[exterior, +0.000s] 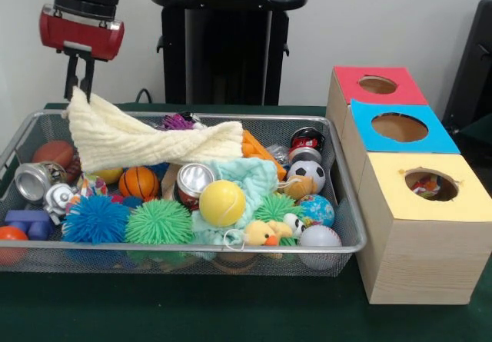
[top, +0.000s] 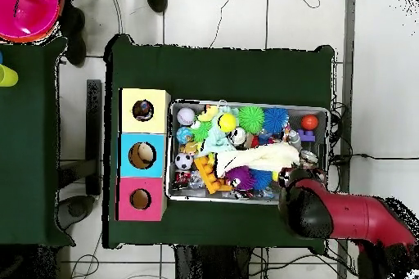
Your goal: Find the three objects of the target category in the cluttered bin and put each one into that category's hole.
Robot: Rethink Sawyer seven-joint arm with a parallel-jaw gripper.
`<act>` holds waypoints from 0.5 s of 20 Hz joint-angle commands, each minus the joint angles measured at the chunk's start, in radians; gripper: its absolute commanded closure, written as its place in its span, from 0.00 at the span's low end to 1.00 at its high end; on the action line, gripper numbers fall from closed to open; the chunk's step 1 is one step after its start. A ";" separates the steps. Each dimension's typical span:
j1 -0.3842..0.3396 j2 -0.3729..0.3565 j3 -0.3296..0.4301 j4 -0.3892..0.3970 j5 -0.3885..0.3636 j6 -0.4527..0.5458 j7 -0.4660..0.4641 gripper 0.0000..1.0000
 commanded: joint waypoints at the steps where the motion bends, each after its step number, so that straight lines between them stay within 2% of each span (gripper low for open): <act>1: -0.061 0.077 0.173 0.057 0.040 0.002 -0.040 1.00; 3: -0.055 0.081 0.223 0.095 0.070 -0.035 0.004 1.00; 5: -0.023 0.084 0.227 0.112 0.090 -0.062 0.062 1.00; 7: 0.018 0.087 0.208 0.121 0.106 -0.095 0.119 1.00; 10: 0.113 0.094 0.132 0.116 0.129 -0.164 0.211 1.00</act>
